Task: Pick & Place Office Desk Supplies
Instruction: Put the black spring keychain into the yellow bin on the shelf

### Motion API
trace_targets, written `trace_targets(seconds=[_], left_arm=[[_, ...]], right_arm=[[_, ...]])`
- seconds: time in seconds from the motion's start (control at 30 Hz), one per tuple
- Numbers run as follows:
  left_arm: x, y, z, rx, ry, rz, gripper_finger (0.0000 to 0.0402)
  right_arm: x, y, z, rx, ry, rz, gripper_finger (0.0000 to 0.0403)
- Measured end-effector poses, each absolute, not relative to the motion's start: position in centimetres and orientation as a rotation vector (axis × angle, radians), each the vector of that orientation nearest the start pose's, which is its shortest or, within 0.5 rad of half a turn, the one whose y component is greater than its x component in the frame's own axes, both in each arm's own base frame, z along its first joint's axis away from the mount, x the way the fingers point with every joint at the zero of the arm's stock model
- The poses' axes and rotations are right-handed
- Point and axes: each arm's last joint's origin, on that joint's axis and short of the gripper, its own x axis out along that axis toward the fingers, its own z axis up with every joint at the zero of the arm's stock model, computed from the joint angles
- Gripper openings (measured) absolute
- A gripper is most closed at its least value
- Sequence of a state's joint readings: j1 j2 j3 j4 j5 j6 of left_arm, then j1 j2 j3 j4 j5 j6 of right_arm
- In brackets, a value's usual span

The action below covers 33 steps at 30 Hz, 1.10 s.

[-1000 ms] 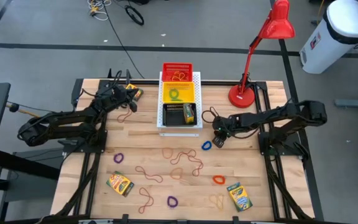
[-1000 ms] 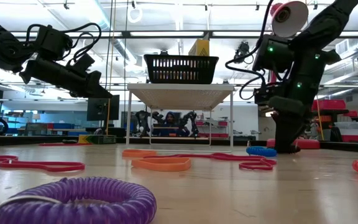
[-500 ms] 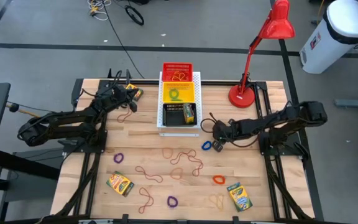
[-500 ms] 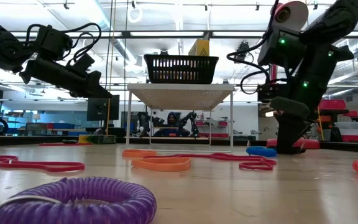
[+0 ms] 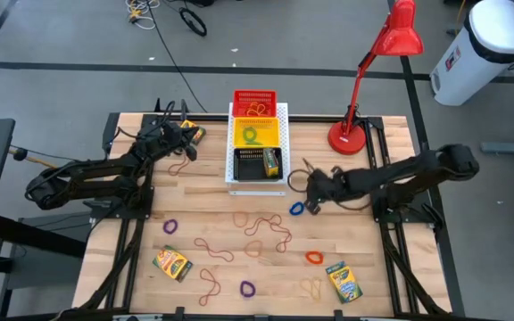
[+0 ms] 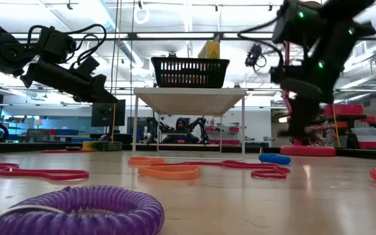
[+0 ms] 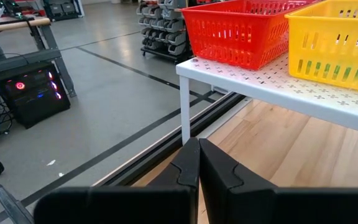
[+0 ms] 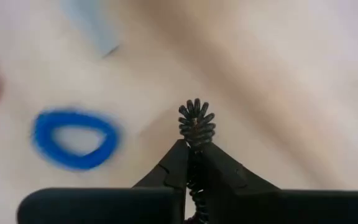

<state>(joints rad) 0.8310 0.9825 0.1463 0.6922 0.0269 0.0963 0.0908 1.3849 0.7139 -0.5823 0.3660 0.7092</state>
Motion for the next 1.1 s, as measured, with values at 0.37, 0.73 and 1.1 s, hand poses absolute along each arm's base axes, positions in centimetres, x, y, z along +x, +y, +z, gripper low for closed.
trace_targets(seconds=[0.37,0.73,1.1], left_arm=[[12.1,13.1,16.8,0.029,0.173,0.795,0.0008],[12.1,13.1,16.8,0.03,0.173,0.796,0.0008],[12.1,13.1,16.8,0.03,0.173,0.795,0.0008]], right_arm=[[23.8,-2.9,31.2,0.264,0.699,-0.704,0.0031],[25.6,-5.0,37.6,0.248,0.485,-0.544,0.0031],[32.9,-10.6,34.8,0.123,0.617,-0.444,0.0032]])
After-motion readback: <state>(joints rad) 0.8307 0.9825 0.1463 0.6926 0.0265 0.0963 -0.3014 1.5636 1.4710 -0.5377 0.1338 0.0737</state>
